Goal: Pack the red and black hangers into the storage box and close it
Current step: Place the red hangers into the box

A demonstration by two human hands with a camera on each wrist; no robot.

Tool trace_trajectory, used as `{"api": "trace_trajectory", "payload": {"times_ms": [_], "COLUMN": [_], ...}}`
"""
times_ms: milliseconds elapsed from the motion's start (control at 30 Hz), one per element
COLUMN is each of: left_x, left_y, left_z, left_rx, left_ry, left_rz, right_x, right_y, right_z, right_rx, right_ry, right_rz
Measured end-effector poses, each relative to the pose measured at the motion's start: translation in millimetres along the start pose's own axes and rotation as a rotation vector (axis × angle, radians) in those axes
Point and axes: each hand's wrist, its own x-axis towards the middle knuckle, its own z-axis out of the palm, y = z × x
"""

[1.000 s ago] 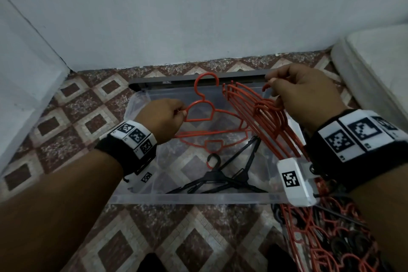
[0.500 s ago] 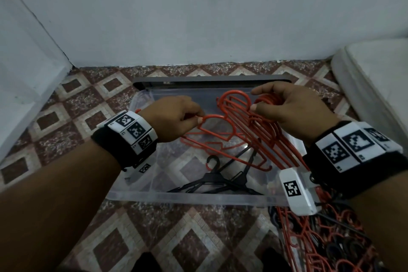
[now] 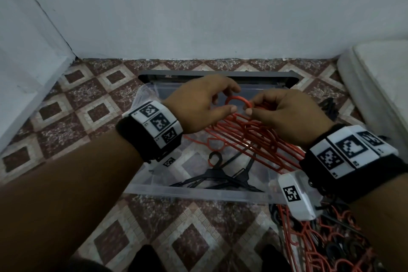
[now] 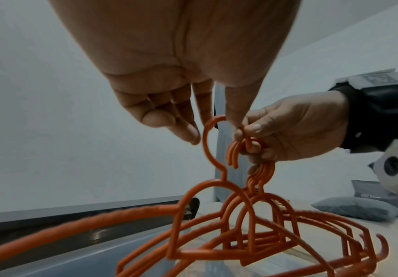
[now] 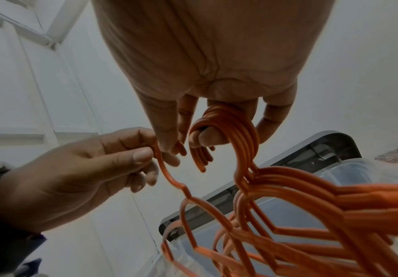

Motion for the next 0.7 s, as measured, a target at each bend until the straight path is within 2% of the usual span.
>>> {"api": "trace_trajectory", "payload": {"times_ms": [67,267,500,700], "left_x": [3.9,4.2,-2.2,-5.8], "left_y": [6.0,-1.4,-22.0,-21.4], "left_z": [4.4,10.8,2.5,-5.7], "left_rx": [0.043,0.066,0.092,0.118], "left_ry": [0.002,-0.023,-0.075,-0.143], "left_rz": [0.041,0.025,-0.115,-0.162], "right_x": [-1.2,0.9,5.2,6.1], "right_y": [-1.0,5.0,15.3,15.4], "right_z": [0.8,1.9,-1.3,-2.4], "right_rx": [0.004,-0.014,-0.016,-0.037], "right_ry": [-0.013,-0.033,0.084,0.141], "right_rz": [0.007,0.046,0.100,0.122]}}
